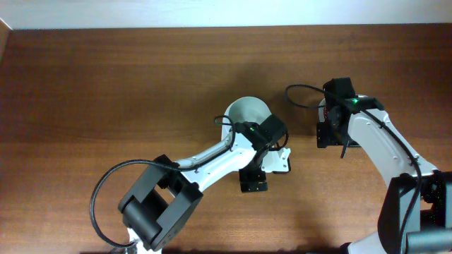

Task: Scoop item into bowl and weigh 50g on scale

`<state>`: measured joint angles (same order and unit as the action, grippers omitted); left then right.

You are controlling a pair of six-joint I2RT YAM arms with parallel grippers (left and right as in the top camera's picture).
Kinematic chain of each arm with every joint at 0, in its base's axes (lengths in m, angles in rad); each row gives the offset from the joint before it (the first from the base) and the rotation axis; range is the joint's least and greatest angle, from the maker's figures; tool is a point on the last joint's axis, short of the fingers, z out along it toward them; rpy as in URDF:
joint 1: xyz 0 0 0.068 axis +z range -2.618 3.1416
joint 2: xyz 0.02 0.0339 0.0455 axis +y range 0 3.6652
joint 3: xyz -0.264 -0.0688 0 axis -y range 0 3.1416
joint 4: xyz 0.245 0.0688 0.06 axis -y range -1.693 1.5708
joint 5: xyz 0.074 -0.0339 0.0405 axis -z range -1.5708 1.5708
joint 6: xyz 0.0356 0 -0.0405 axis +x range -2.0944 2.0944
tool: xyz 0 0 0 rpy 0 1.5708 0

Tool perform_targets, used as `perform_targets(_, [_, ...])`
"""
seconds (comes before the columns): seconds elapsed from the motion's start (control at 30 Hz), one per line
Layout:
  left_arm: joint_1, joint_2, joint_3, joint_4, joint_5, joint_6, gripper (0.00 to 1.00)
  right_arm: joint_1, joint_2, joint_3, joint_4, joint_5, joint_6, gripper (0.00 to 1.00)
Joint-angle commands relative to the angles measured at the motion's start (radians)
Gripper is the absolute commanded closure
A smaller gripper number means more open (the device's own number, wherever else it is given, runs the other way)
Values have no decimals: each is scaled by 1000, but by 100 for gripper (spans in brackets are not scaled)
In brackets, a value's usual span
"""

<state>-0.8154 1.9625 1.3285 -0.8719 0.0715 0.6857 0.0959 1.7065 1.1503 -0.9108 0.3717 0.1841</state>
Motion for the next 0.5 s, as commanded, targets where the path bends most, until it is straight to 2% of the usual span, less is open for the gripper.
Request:
perform_targets(0.0, [-7, 82, -31, -32, 86, 53, 1, -6, 5, 24, 3, -5, 11, 1])
perform_targets(0.13, [-7, 84, -31, -59, 122, 95, 1, -6, 5, 24, 3, -5, 11, 1])
perform_targets(0.37, [-7, 85, -31, -87, 146, 92, 0, -6, 5, 24, 3, -5, 11, 1])
perform_targets(0.47, [-7, 66, 35, -147, 195, 14, 0, -6, 5, 24, 3, -5, 11, 1])
